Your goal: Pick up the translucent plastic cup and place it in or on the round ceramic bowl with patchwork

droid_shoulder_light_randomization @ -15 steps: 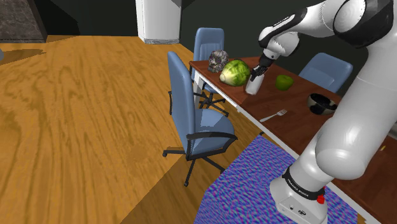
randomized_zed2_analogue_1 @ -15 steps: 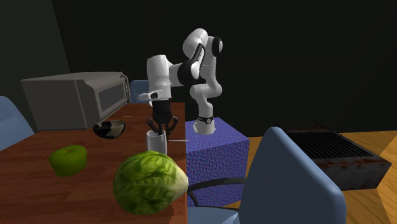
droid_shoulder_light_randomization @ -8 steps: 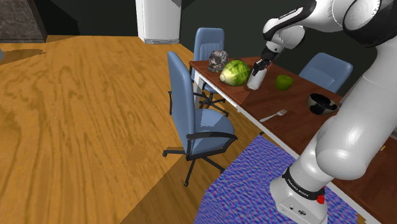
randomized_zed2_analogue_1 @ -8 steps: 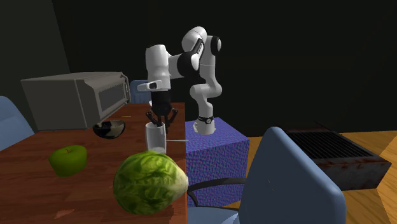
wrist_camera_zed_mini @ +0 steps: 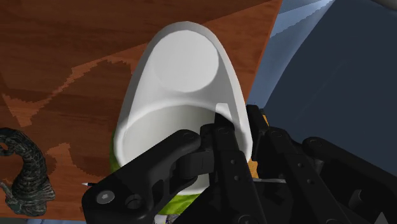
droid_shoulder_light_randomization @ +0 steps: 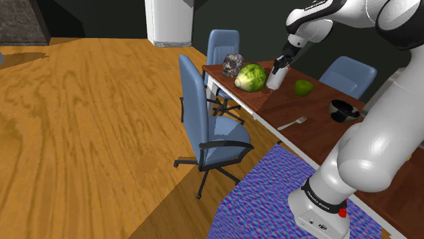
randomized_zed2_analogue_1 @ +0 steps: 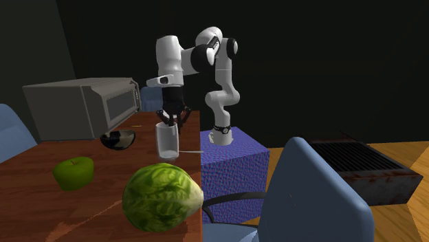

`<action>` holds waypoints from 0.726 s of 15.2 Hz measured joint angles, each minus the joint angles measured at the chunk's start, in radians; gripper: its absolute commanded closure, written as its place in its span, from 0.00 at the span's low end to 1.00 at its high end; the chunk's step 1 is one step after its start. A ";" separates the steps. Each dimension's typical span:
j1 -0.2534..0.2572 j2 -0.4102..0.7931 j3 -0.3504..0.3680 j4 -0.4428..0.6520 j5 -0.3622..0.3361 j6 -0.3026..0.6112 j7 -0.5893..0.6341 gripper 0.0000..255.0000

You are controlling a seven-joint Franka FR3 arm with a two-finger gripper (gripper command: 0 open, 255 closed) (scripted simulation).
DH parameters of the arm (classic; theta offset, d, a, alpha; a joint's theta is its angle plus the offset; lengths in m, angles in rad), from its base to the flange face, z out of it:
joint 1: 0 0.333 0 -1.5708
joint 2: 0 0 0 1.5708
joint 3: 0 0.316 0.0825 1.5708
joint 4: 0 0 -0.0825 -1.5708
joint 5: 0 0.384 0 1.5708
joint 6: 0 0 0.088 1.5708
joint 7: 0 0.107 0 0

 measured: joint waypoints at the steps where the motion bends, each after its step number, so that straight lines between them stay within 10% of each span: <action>1: 0.001 -0.005 0.001 0.007 -0.006 -0.010 0.007 1.00; 11: 0.004 -0.039 0.005 0.114 -0.049 -0.135 0.050 1.00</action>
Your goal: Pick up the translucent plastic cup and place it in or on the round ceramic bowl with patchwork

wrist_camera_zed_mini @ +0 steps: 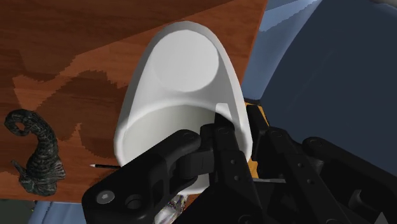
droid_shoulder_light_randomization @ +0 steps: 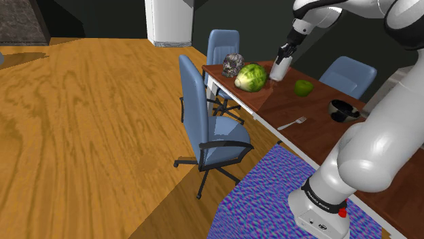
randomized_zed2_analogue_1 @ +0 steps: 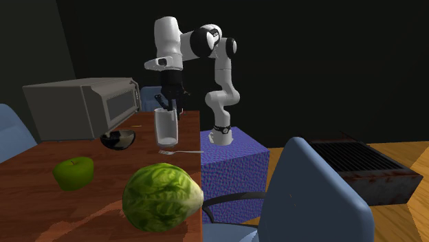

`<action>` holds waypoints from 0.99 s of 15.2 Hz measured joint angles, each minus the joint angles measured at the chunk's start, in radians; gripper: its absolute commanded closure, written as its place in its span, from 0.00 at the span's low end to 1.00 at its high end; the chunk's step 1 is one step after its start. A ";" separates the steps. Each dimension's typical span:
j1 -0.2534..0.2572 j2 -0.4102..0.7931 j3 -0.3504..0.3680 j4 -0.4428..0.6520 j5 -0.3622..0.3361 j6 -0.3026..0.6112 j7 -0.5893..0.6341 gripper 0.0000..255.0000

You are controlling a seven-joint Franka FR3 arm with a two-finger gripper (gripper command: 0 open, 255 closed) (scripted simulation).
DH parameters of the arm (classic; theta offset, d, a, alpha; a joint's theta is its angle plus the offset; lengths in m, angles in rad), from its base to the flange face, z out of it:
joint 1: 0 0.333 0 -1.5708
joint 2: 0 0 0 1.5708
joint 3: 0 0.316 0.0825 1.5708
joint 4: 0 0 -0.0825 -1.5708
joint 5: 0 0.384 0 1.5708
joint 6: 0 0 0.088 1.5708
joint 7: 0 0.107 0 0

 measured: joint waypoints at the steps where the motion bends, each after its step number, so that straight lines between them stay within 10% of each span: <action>1: 0.000 -0.003 0.000 0.006 -0.003 -0.008 0.002 1.00; 15: -0.118 -0.105 -0.146 0.012 -0.058 -0.114 -0.234 1.00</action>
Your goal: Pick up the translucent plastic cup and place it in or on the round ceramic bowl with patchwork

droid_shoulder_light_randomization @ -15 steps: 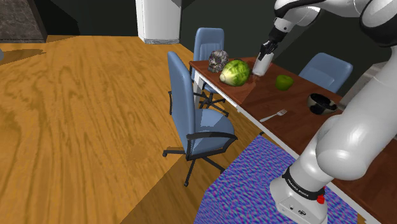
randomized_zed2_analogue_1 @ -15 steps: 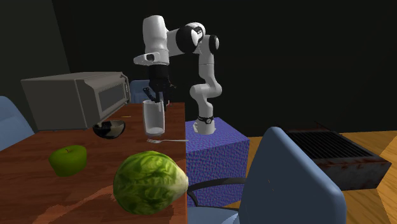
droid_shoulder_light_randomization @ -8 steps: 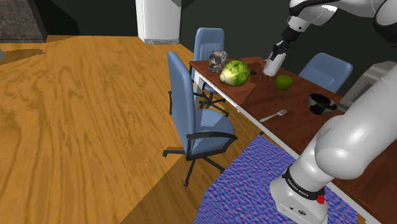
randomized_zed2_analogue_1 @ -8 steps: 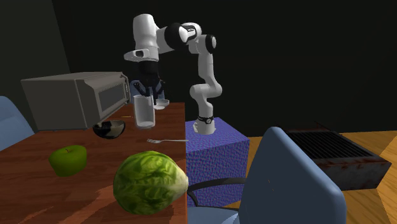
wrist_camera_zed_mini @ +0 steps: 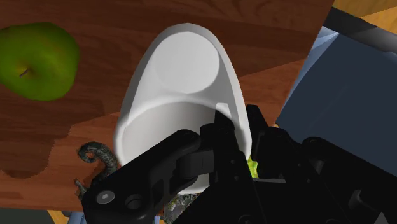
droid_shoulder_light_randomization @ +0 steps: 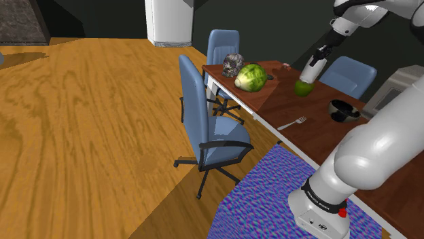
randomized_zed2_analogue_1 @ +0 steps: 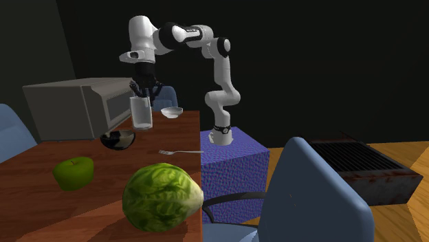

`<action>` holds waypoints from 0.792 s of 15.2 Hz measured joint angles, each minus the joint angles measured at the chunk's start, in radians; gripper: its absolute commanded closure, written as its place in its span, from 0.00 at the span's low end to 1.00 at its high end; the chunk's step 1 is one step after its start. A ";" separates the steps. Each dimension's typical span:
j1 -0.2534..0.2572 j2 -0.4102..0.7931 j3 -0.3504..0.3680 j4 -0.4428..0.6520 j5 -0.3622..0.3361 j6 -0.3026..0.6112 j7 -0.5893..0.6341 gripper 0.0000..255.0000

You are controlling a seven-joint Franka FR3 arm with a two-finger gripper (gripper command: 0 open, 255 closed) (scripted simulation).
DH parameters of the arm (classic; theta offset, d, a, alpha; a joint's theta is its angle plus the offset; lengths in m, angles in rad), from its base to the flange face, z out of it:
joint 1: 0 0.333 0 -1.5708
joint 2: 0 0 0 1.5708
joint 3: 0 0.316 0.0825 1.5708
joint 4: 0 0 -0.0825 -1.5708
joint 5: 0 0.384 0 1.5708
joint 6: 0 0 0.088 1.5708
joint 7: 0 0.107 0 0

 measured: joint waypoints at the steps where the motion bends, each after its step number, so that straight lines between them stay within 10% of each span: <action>1: -0.010 0.000 -0.017 0.006 0.002 -0.009 -0.026 1.00; 12: -0.159 0.216 -0.230 0.193 0.217 -0.178 -0.399 1.00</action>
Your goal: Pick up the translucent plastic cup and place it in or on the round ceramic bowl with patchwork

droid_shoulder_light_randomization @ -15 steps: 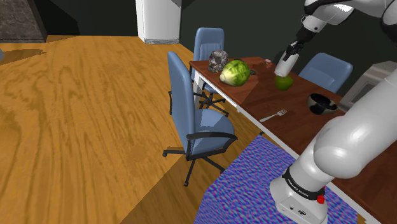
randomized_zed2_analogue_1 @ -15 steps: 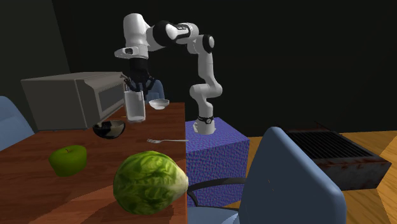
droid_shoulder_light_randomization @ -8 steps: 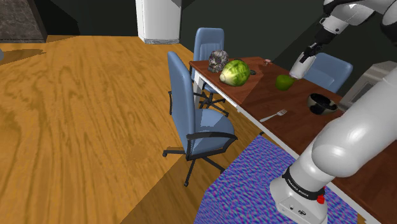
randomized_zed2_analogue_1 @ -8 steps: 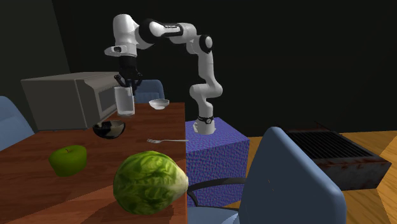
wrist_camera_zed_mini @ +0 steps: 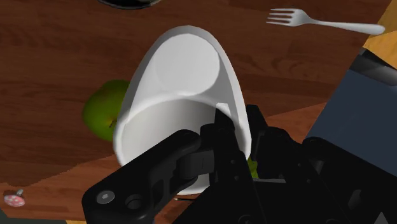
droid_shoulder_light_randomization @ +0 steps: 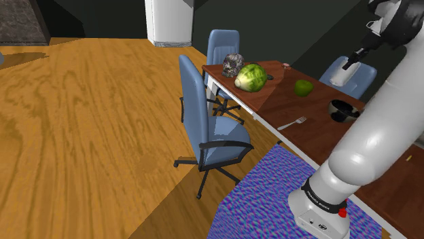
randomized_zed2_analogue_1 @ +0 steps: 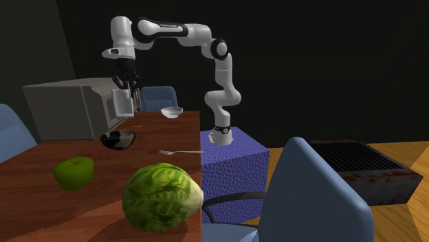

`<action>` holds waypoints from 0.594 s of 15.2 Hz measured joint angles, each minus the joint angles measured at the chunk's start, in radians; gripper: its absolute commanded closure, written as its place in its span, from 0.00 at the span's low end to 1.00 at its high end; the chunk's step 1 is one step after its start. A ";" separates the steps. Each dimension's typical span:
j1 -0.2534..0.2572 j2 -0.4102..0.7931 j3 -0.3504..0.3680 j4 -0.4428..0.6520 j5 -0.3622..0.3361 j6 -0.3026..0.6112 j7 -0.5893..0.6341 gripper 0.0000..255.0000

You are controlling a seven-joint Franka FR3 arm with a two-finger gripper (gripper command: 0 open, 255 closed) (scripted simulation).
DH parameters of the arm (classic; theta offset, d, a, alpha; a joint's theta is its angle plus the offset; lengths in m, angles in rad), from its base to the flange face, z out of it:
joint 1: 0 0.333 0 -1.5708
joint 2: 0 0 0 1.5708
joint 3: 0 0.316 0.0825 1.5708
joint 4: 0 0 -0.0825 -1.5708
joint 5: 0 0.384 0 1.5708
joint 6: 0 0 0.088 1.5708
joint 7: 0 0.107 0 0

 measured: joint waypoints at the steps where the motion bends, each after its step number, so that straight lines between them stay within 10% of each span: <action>1: -0.035 0.038 -0.007 0.022 0.037 -0.018 -0.042 1.00; 9: -0.445 0.314 0.060 0.294 0.278 -0.219 -0.298 1.00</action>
